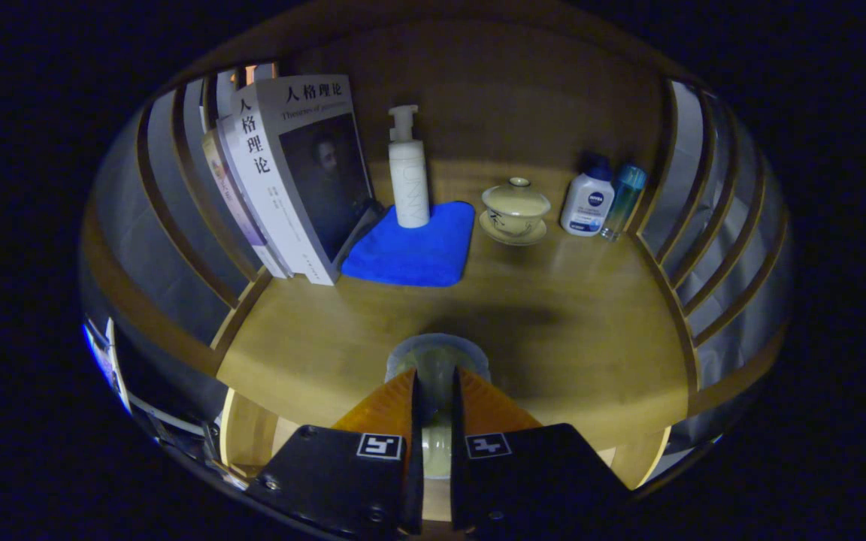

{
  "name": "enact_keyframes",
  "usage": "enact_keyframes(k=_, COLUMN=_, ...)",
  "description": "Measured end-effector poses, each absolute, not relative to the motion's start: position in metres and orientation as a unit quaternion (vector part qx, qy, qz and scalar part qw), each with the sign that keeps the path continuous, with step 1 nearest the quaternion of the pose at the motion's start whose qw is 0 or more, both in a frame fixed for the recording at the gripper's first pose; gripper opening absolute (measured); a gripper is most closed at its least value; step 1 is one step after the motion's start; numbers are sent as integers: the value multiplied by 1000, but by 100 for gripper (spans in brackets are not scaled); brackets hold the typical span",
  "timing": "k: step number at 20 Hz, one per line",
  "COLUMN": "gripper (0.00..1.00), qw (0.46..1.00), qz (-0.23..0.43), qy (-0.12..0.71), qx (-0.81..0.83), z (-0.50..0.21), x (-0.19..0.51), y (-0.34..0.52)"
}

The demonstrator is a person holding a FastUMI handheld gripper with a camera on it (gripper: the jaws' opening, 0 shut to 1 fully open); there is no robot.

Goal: Pull open the drawer, take out the items inside it, and place them on the countertop above the cabinet.

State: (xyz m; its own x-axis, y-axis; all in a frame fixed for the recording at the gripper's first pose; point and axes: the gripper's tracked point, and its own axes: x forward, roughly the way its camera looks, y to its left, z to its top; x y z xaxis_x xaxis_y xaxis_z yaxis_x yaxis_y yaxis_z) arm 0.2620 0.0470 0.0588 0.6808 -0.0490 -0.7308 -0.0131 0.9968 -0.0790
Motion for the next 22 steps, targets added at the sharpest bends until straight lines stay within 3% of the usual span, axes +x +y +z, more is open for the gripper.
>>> enact_keyframes(k=8, gripper=66, qw=926, qz=4, qy=375, qx=-36, z=53, x=260, y=52)
enact_keyframes(k=17, gripper=70, qw=971, qz=21, qy=233, qx=-37, z=84, x=180, y=55)
enact_keyframes(k=19, gripper=87, qw=979, qz=21, qy=199, qx=-33, z=85, x=147, y=56)
enact_keyframes(k=22, gripper=94, qw=989, qz=23, qy=144, qx=-24, z=81, x=93, y=60)
